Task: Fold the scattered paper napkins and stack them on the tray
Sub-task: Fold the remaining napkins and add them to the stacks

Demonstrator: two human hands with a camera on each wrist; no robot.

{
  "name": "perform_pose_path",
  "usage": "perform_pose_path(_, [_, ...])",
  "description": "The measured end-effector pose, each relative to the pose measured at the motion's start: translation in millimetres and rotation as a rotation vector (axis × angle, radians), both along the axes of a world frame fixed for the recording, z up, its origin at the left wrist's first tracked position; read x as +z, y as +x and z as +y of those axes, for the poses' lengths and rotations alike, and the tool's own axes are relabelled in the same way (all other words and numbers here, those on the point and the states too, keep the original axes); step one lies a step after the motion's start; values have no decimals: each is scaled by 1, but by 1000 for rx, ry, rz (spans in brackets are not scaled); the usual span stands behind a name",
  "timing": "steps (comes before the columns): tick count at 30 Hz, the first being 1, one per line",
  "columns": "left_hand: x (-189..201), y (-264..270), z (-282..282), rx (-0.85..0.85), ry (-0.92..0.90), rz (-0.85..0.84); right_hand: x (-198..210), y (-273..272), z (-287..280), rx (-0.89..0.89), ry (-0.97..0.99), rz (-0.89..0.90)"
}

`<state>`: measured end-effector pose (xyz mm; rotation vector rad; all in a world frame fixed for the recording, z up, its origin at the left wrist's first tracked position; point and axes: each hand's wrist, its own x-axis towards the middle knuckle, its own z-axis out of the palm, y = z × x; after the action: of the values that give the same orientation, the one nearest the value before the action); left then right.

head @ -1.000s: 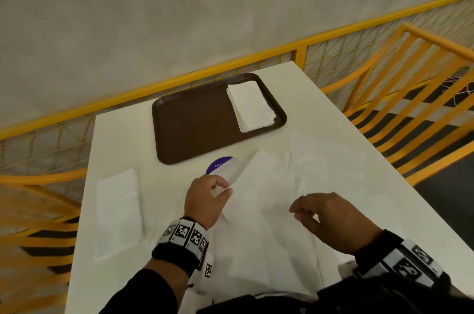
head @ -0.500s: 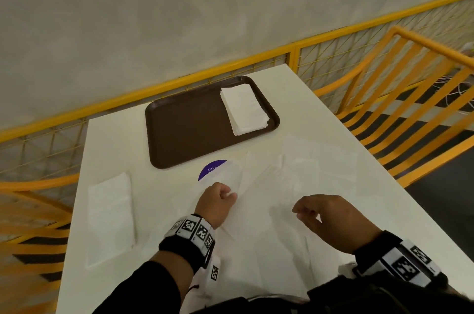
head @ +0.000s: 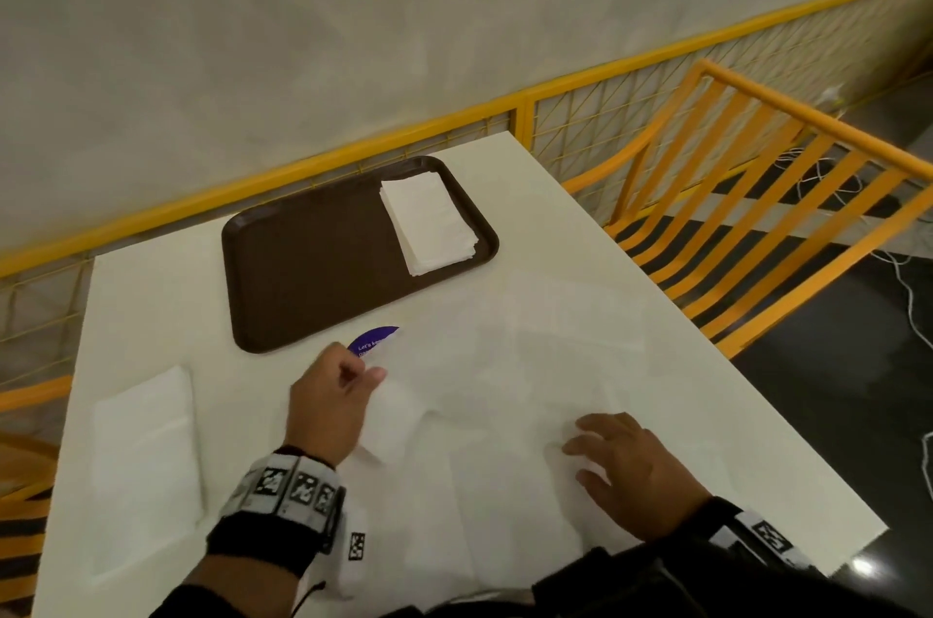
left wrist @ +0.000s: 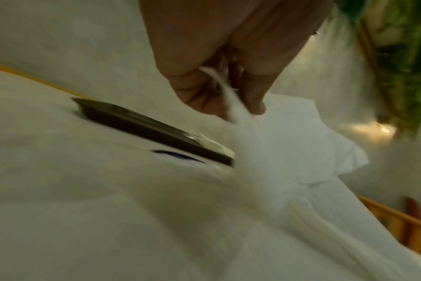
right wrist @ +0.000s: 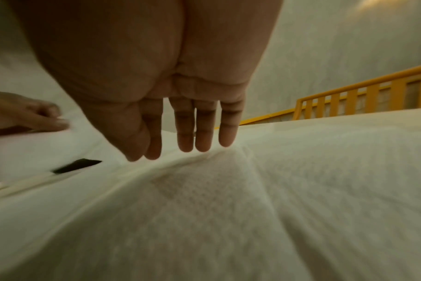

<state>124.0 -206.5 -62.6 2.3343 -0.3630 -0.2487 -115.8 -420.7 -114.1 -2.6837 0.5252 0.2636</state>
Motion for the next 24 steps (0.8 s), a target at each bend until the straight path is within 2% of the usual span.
perform_pose_path(2, [8,15,23,69,-36,-10,0,-3,-7,-60,-31,0])
perform_pose_path(4, [7,27,45,59,-26,61,5,-2,-14,-121,-81,35])
perform_pose_path(7, [-9,36,66,11,21,248,12,-1,-33,-295,-115,87])
perform_pose_path(9, [-20,33,72,17,-24,430,17,2,-46,-367,-81,105])
perform_pose_path(11, [-27,27,73,16,-56,566,20,6,-58,-312,-72,142])
perform_pose_path(13, [-32,21,71,-59,3,610,24,13,-64,-219,-78,177])
perform_pose_path(15, [-33,14,68,-174,127,569,27,22,-66,-151,-79,209])
perform_pose_path(18, [-24,5,62,-261,327,395,28,34,-66,-108,-98,256])
perform_pose_path(21, [-12,-6,57,-238,434,286,26,40,-65,-103,-130,270])
perform_pose_path(24, [-3,-18,55,-102,386,258,24,42,-63,-121,-121,281])
